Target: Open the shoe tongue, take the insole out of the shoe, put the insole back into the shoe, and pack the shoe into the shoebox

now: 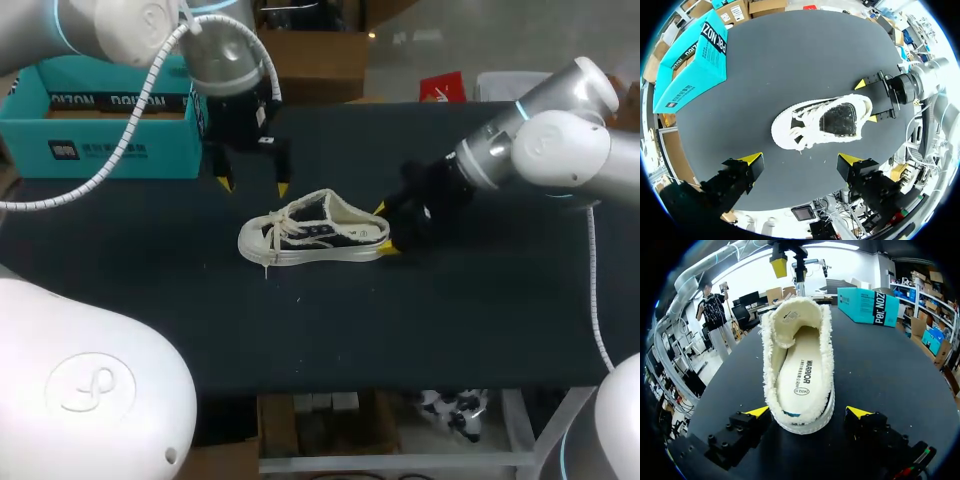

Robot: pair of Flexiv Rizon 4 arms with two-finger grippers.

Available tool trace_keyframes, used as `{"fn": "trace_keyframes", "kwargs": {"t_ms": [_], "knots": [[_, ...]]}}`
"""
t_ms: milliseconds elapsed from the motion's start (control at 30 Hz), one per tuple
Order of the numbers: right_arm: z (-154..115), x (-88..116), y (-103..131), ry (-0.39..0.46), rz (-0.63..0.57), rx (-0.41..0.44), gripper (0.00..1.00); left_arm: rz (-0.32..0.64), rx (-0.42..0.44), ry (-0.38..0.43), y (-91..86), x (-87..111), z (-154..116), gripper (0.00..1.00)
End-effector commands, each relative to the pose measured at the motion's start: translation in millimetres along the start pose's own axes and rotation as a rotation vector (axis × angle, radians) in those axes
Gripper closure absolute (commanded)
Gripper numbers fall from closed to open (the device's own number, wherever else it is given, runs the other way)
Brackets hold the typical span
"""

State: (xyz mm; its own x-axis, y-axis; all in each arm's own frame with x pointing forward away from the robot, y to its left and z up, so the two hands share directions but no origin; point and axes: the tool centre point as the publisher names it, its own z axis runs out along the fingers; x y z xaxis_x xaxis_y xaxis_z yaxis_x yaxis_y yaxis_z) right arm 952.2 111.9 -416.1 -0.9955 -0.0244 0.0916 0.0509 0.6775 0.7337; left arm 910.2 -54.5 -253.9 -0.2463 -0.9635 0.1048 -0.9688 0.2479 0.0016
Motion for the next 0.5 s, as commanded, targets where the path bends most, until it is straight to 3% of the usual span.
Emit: {"fn": "trace_keyframes", "kwargs": {"t_ms": [33, 500], "knots": [[5, -5, -4, 0.011, 0.002, -0.013, 0.0, -0.008, -0.001, -0.006, -3.6, 3.3, 3, 0.0], [19, -1, -4, -0.001, 0.011, -0.074, 0.0, -0.043, 0.012, -0.033, -10.4, 11.8, 15, 0.0]]}}
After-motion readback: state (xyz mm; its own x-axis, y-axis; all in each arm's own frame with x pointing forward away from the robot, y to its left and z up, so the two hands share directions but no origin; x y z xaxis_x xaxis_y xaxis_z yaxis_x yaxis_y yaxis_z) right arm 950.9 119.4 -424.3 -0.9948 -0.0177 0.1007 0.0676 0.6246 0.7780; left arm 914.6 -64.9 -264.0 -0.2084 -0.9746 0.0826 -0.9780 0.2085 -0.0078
